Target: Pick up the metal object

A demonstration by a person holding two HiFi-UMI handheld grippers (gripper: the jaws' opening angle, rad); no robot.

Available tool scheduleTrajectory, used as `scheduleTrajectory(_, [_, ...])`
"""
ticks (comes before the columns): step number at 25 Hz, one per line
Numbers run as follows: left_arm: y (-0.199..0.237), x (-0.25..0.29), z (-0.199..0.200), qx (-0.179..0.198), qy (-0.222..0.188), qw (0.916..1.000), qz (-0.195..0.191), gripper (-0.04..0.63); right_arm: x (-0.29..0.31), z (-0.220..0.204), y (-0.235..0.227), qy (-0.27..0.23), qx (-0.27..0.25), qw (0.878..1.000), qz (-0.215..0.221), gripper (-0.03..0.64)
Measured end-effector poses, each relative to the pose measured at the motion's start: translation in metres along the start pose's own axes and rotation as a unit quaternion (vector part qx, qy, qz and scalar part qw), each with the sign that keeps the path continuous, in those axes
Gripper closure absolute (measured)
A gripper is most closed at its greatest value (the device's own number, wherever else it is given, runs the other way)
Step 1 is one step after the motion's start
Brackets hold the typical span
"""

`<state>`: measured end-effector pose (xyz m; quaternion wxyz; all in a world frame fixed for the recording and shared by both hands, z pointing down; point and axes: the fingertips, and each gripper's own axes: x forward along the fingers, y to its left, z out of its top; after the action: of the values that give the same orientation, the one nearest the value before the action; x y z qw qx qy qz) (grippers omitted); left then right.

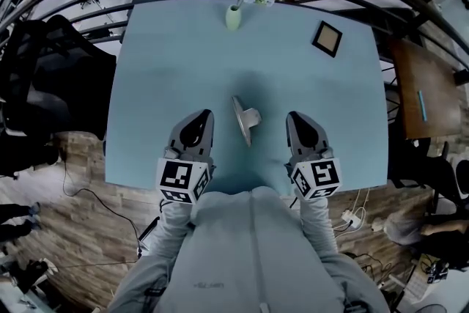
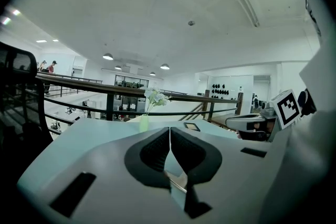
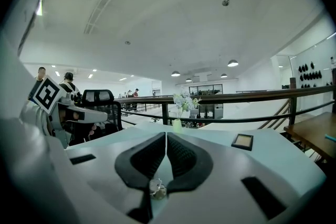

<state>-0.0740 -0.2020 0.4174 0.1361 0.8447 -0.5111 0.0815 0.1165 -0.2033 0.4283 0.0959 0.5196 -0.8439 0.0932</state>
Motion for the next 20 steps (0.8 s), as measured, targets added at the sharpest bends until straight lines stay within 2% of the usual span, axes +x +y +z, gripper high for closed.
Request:
scheduleTrajectory(9, [0.006,0.005,0.002,-0.003,-0.003,0.9999,-0.009,0.566,0.012,-0.009,0.013,0.021,-0.002,0.999,0.046,0.588])
scheduleTrajectory(13, [0.007,0.005,-0.001,-0.005,0.000,0.9999,-0.010,0.566,0.019,-0.014,0.018,0.034,0.002,0.997,0.074,0.504])
scheduleTrajectory(20, [0.008,0.006,-0.002,-0.002,0.001,1.0000,-0.009,0.566,0.025,-0.018,0.020,0.043,-0.004,0.994,0.098,0.435])
